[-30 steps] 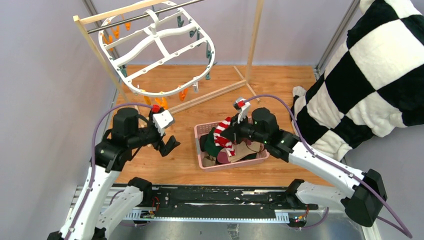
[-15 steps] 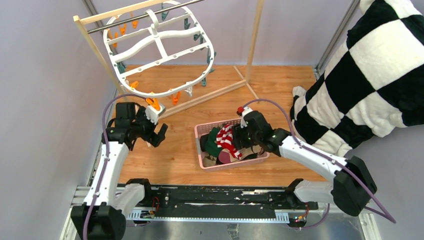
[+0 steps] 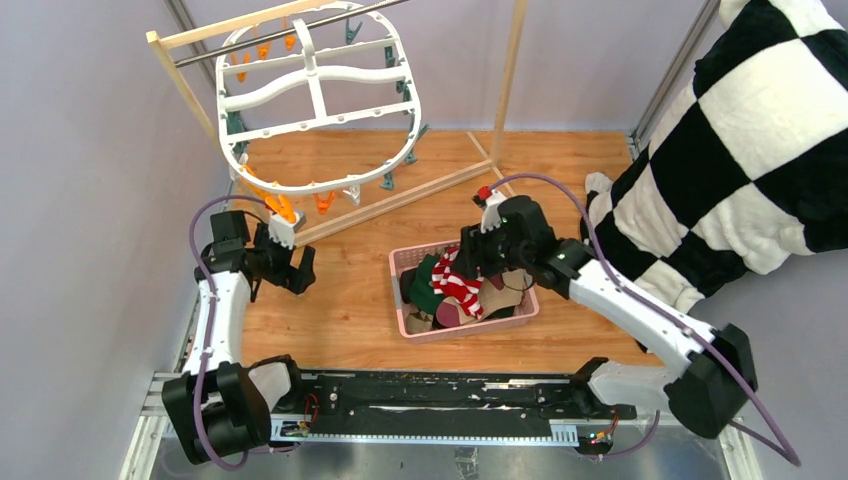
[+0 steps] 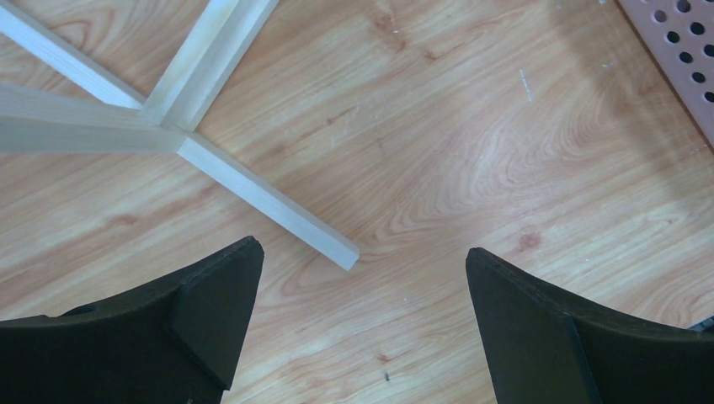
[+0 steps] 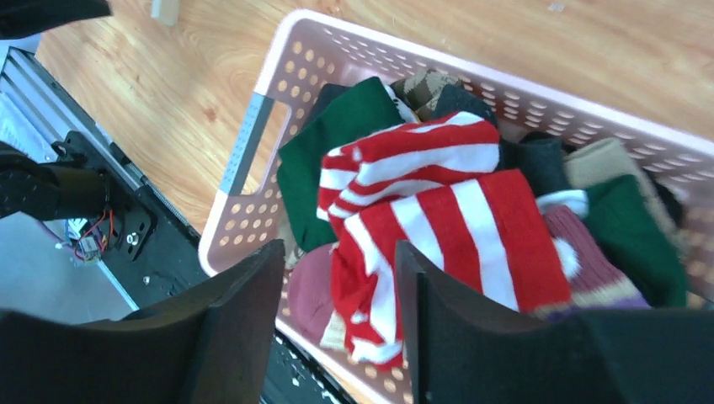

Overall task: Remove the socks clipped to the hanger
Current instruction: Place the sock in the bin.

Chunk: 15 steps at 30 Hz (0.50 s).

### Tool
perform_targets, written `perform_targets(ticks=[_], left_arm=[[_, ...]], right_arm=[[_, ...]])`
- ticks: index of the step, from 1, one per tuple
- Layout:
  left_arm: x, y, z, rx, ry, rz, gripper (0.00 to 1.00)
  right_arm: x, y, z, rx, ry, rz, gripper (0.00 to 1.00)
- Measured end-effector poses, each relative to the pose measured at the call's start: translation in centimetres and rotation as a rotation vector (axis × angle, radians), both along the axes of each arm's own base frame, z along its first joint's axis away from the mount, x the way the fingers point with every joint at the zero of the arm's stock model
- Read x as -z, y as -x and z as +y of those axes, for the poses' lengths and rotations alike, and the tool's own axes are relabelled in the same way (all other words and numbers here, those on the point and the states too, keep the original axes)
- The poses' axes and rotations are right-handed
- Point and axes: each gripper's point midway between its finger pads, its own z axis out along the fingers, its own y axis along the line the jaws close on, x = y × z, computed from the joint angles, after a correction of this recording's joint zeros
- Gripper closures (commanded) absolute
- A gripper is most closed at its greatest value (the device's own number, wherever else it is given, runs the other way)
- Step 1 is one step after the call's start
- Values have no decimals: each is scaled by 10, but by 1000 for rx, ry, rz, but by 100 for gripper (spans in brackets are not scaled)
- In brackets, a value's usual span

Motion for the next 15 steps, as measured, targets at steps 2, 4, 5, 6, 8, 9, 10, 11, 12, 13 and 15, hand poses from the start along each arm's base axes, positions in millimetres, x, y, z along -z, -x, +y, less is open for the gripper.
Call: perform_targets(ticks=[2, 4, 5, 6, 8, 9, 10, 11, 12, 13, 15], left_arm=[[1, -2, 4, -20, 7, -11, 0], [2, -4, 8, -36, 12, -23, 0], [3, -4, 9, -44, 15, -24, 0], [5, -4, 11, -51, 18, -25, 0], [8, -4, 12, -63, 24, -24, 0], [10, -4, 12, -67, 28, -25, 0], [11, -4, 12, -72, 32, -27, 0], [12, -5, 11, -81, 38, -31, 0], [13, -6, 11, -88, 43, -36, 0], [13, -9, 11, -99, 50, -45, 0], [12, -14, 11, -119, 71, -64, 0]], right_arm=[[26, -5, 6, -6, 3, 56, 51], [63, -9, 5, 6, 24, 135, 50], [83, -10, 2, 17, 47, 173, 47], [96, -10, -1, 26, 63, 199, 42], [114, -7, -6, 42, 80, 233, 31], [112, -7, -6, 45, 73, 228, 18], [106, -8, -6, 46, 58, 208, 5], [95, -9, -5, 46, 40, 181, 2], [82, -11, -5, 49, 22, 149, 2], [65, -14, -7, 59, 7, 102, 2], [32, -22, -10, 83, -23, 19, 0]])
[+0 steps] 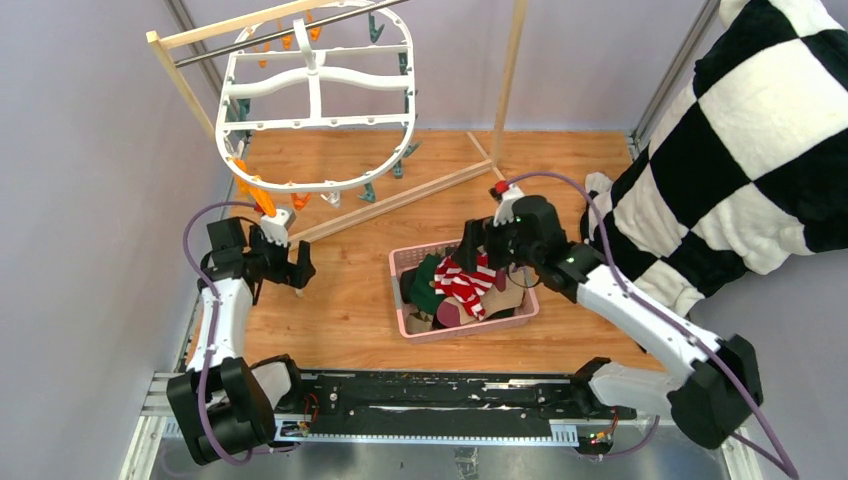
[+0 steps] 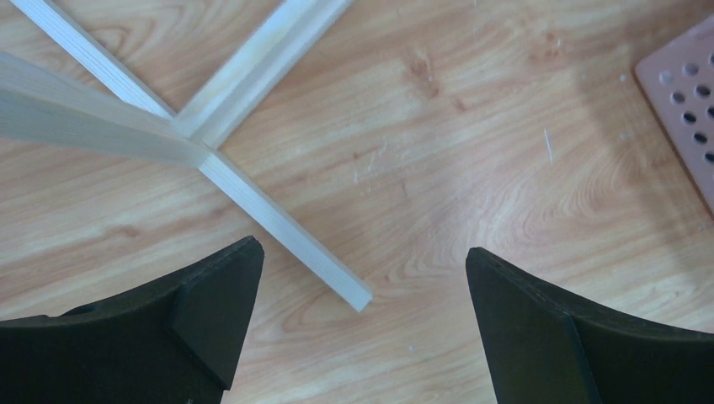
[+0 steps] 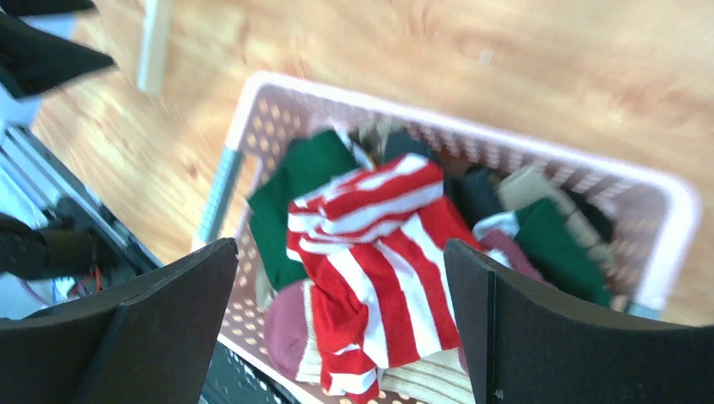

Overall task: Remove the socks clipped to the hanger
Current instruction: Place the sock in the bin, then reset both arms

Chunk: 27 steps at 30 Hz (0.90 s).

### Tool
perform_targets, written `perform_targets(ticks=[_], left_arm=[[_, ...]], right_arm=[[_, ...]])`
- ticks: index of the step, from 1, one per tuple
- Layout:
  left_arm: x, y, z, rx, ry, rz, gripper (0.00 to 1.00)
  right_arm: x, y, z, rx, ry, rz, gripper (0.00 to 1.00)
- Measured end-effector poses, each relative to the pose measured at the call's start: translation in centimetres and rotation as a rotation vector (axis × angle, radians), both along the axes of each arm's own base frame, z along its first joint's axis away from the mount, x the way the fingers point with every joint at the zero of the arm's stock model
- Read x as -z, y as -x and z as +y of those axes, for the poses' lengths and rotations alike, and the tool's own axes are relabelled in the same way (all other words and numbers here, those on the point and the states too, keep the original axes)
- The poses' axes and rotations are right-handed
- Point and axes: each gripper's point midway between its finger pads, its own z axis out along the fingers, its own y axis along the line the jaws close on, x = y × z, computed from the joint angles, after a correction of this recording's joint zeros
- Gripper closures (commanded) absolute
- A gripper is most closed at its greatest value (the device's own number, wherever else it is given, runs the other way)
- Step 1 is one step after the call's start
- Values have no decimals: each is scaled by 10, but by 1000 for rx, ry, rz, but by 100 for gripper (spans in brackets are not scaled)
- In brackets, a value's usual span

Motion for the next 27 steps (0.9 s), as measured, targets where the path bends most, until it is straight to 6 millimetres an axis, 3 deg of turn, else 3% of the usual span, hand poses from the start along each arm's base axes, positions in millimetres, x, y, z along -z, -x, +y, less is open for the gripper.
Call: perform_targets(ticks=[3, 5, 7, 9, 12, 15, 17, 19, 23, 27], left_arm=[[-4, -14, 0, -45, 44, -45, 0], [-6, -25, 1, -81, 75, -76, 0], [-6, -38, 2, -120, 110, -114, 0], [-3, -47, 1, -140, 133, -137, 0], [5, -60, -10, -134, 153, -151, 0], [13, -74, -24, -123, 170, -175, 0], [17, -83, -30, -118, 174, -207, 0], [21, -91, -32, -125, 178, -251, 0], [29, -100, -32, -145, 185, -308, 0], [18, -103, -33, -152, 178, -390, 0]], right_arm=[[-59, -14, -12, 71, -40, -163, 0], [-85, -24, -30, 148, -43, -249, 0], [-100, -40, -67, 295, -4, -327, 0], [-101, -56, -107, 454, 64, -379, 0], [-71, -69, -173, 688, 215, -415, 0], [-12, -64, -233, 848, 398, -387, 0], [17, -58, -258, 898, 497, -361, 0], [33, -58, -276, 933, 568, -348, 0], [45, -71, -290, 979, 599, -375, 0], [69, -79, -296, 977, 624, -396, 0]])
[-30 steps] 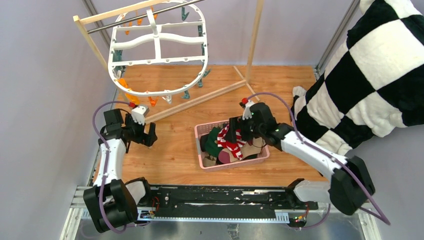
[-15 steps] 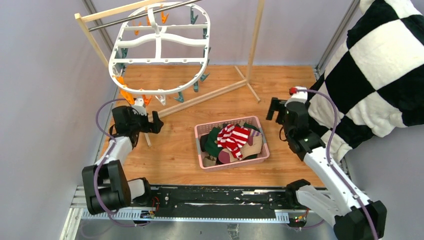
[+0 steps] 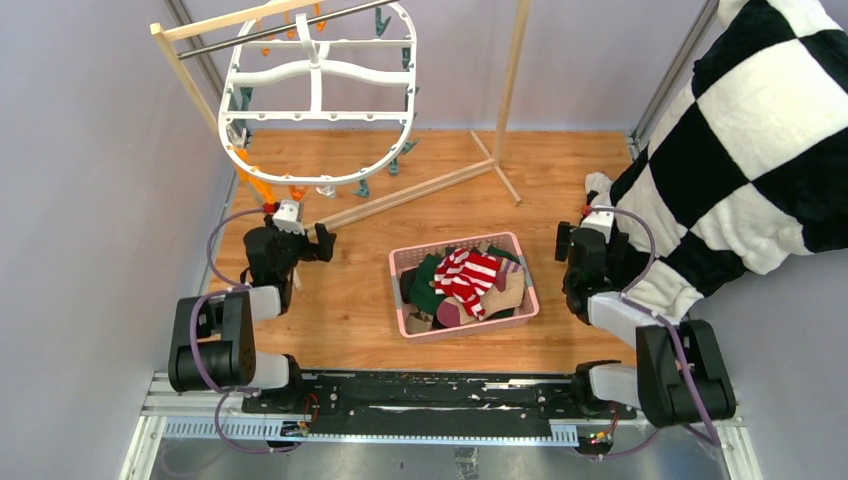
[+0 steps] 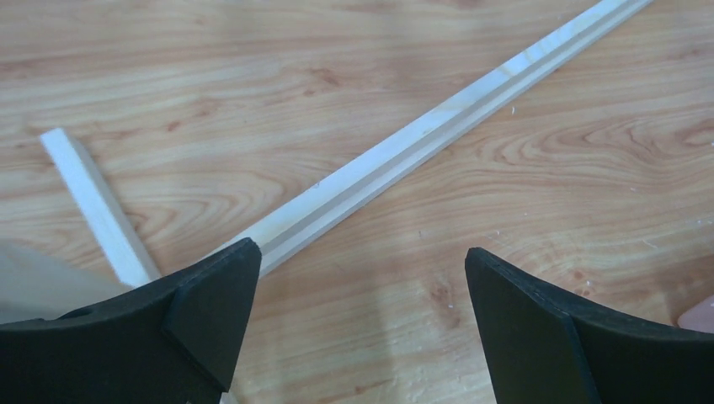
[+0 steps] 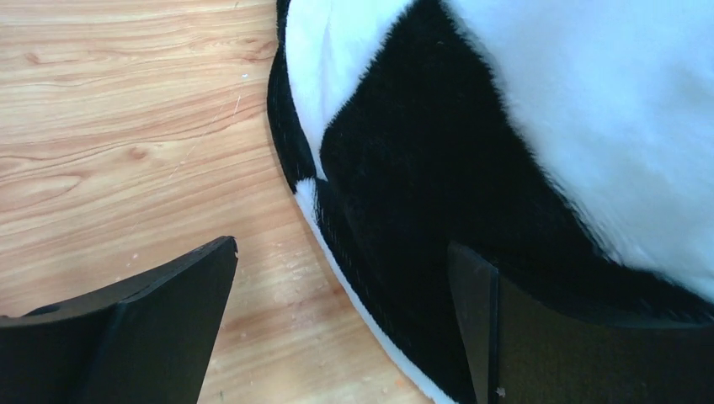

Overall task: Remove the socks clipped to the hanger
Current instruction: Reset both arms

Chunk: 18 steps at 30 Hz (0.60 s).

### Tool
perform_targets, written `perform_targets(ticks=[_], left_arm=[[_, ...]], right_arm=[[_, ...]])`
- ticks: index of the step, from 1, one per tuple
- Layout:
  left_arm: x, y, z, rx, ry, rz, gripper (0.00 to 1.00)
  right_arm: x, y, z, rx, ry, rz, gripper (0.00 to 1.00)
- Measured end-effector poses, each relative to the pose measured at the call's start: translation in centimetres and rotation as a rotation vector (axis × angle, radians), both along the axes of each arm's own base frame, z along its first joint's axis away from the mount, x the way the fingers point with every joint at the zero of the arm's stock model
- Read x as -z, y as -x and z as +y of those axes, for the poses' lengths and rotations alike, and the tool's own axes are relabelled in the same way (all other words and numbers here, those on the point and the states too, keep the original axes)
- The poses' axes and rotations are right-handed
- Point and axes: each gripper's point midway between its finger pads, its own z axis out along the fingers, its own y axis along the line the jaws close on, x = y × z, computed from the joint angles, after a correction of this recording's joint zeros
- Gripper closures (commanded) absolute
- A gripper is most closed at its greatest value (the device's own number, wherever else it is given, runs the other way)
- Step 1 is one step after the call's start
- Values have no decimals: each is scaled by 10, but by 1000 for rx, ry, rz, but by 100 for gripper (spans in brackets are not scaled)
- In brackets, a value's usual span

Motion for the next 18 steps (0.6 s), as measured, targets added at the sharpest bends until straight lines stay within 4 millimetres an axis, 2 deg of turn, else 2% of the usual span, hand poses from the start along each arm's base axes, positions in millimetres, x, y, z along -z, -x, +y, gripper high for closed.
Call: perform_targets(ticks=[2, 4, 7, 8, 10, 12, 14, 15, 18], left_arm=[[-9, 6, 1, -25, -20, -76, 0], [-10, 20, 0, -38, -39, -134, 0], [6, 45, -4, -57, -50, -173, 0], [12, 47, -3, -63, -50, -166, 0], [18, 45, 0, -80, -55, -133, 0], [3, 29, 3, -100, -68, -165, 0], [-21, 12, 2, -109, -80, -232, 0], [-26, 8, 0, -107, -85, -245, 0], [-31, 6, -1, -110, -93, -257, 0]], right_arm=[[8, -5, -1, 2, 10, 5, 0], [11, -11, -2, -1, 18, -21, 0], [18, -8, 1, -35, 27, -57, 0], [18, -7, 3, -52, 30, -68, 0], [16, -6, 8, -89, 29, -116, 0], [24, 0, 12, -125, 42, -147, 0], [40, 4, 14, -145, 56, -96, 0], [46, 3, 15, -151, 52, -60, 0], [30, -17, 14, -168, 8, -92, 0]])
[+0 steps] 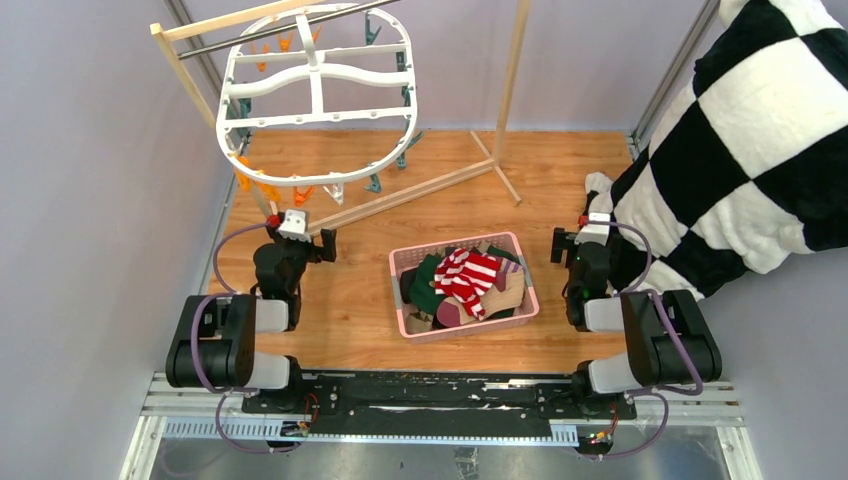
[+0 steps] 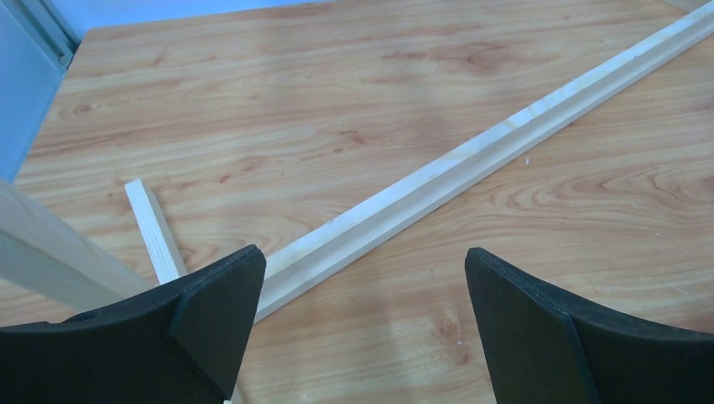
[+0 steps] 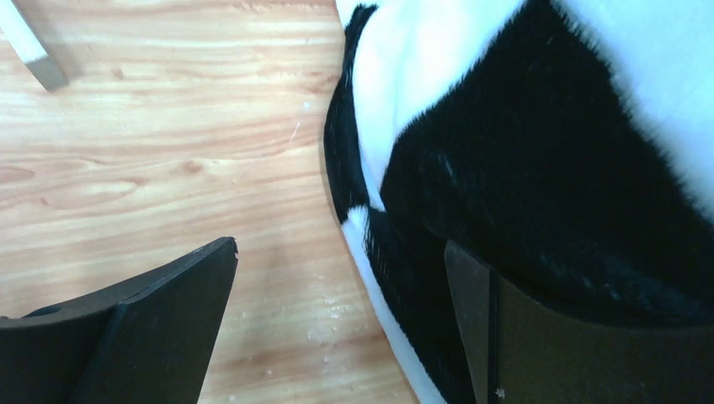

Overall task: Remove the socks clipped to the hanger
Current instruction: Reset both arms

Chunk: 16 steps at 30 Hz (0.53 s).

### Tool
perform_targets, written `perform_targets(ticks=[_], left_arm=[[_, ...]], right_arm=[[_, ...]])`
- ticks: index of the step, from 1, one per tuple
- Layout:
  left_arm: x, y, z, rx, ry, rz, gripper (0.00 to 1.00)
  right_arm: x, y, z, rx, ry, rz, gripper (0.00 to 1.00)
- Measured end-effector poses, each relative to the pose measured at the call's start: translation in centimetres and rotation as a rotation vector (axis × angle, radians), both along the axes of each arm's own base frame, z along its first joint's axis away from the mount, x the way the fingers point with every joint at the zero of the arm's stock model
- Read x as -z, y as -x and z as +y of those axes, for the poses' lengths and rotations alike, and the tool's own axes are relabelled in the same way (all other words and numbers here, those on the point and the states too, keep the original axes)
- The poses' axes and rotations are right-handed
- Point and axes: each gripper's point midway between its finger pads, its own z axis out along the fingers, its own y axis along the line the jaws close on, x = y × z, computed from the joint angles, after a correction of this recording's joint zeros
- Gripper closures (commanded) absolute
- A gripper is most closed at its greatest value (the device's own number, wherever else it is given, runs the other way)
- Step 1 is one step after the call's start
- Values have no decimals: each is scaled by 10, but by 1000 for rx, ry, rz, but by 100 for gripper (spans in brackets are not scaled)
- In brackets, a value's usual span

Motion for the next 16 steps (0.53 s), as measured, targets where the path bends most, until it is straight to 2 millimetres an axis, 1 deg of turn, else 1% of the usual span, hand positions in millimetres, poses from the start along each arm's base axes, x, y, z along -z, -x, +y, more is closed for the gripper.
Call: perform_targets(ticks=[1, 2, 7, 16], left_arm=[[1, 1, 0, -4, -1, 4, 0], [3, 1, 1, -7, -3, 10, 0], [5, 2, 3, -16, -3, 18, 0], [6, 1, 5, -29, -5, 21, 0]], right_arm=[[-7, -4, -2, 0, -12, -20, 0], [-10, -6, -2, -6, -20, -29, 0], [-5, -5, 4, -39, -39, -5, 0], [-1, -4, 6, -52, -44, 12, 0]])
